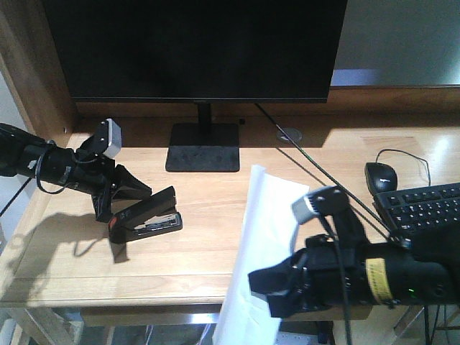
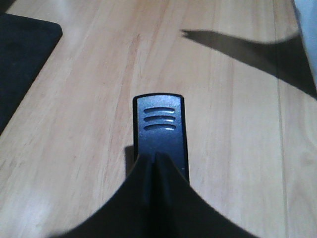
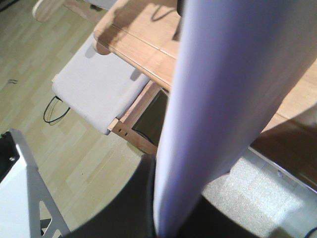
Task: Grab stapler and paper to desk for stapling
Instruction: 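Swing the white paper with the right gripper toward the stapler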
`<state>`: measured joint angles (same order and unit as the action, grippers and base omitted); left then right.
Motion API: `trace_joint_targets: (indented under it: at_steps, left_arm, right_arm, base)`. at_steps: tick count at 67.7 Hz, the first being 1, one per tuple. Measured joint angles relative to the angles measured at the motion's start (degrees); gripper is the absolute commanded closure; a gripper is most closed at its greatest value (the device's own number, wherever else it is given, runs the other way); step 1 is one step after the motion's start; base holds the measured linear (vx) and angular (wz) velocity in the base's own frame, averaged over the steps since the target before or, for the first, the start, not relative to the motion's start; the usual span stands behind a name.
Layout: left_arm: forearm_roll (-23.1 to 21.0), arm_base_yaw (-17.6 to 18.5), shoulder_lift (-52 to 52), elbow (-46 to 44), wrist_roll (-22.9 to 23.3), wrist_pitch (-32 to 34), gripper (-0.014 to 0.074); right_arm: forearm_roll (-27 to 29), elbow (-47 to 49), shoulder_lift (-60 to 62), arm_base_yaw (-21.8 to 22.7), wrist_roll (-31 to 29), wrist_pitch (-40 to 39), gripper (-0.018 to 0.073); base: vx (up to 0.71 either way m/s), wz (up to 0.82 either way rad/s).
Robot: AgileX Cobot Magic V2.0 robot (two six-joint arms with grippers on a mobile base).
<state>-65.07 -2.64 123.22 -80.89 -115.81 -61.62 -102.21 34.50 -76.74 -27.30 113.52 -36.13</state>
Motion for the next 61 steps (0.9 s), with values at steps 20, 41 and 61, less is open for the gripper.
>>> trace_joint_targets:
  at_steps: [20, 41, 61]
  left_arm:
    - [0.0, 0.0, 0.0, 0.0, 0.0, 0.0, 0.0603]
    - [0.04, 0.05, 0.0, 0.0, 0.0, 0.0, 0.0603]
    - [0.04, 0.05, 0.0, 0.0, 0.0, 0.0, 0.0603]
  right_arm:
    - [0.25, 9.0, -11.21, -3.84, 2.8, 1.26, 0.0564]
    - [0.45, 11.72, -15.09, -3.84, 5.7, 2.2, 0.0564]
    - [0.23, 18.75, -14.15, -3.84, 6.31, -9.57, 0.0564]
  base:
    - [0.0, 0.0]
    - [0.0, 0.0]
    - [0.0, 0.0]
